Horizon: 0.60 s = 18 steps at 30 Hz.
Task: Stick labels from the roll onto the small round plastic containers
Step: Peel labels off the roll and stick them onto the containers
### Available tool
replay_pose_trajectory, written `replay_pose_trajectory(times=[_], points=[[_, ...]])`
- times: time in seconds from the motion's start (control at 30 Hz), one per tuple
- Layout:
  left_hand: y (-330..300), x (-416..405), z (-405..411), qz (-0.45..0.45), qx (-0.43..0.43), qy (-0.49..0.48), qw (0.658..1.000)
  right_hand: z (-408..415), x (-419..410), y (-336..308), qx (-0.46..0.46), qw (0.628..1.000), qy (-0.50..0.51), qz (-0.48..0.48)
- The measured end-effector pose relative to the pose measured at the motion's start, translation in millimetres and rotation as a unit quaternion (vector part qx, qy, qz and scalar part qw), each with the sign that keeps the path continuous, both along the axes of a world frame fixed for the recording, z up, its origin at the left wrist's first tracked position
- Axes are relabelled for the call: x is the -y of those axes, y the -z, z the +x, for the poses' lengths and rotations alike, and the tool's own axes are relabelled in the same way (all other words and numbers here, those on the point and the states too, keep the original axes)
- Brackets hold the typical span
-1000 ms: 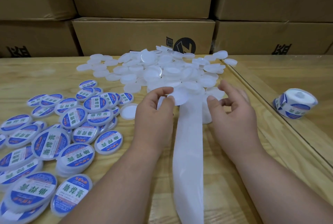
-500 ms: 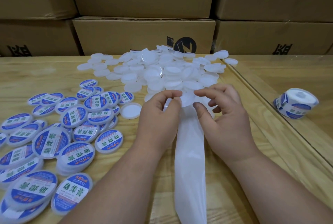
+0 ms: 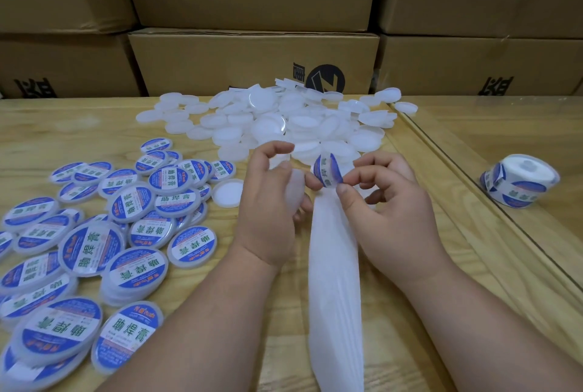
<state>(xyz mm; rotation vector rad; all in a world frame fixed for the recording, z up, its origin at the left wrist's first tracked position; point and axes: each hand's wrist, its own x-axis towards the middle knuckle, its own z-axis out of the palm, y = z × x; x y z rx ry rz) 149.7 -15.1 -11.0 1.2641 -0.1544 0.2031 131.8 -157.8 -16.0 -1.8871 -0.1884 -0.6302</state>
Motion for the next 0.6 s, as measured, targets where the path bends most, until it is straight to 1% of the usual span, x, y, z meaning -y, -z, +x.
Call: replay_pose_trajectory(times=[0.13, 0.23, 0.27, 0.33, 0.4, 0.47, 0.5, 0.53, 0.6], points=[[-2.1, -5.1, 2.8, -0.094, -0.03, -0.018, 0.995, 1.0, 1.9, -1.7, -0.052, 0.996, -0.023, 0.076], [-5.7, -8.1, 4.9, -0.161, -0.06, -0.036, 0.985, 2.2, 3.7, -1.9, -0.078, 0.987, -0.048, 0.13], [-7.6, -8.9, 5.2, -0.201, -0.076, -0.019, 0.976, 2.6, 4.5, -1.4, -0.077, 0.986, -0.05, 0.14], [-11.1, -9.5, 4.5, -0.281, -0.109, 0.051, 0.952, 4.8, 6.8, -0.1, -0.08, 0.981, -0.049, 0.169], [-13.2, -9.9, 2.5, -0.321, -0.127, 0.143, 0.928, 7.1, 8.9, 1.1, -0.092, 0.976, -0.034, 0.193], [-13.1, -6.9, 0.0, -0.322, -0.143, 0.233, 0.906, 8.5, 10.2, 1.1, -0.096, 0.969, -0.012, 0.225], [-12.5, -4.0, -1.3, -0.309, -0.153, 0.265, 0.901, 8.3, 10.6, -0.2, -0.096, 0.965, -0.007, 0.245], [-11.2, -0.3, -1.7, -0.284, -0.168, 0.28, 0.901, 7.9, 11.4, -1.2, -0.095, 0.961, -0.003, 0.26], [-7.6, 7.3, 0.2, -0.223, -0.22, 0.263, 0.912, 7.0, 12.7, -3.2, -0.098, 0.954, 0.014, 0.282]])
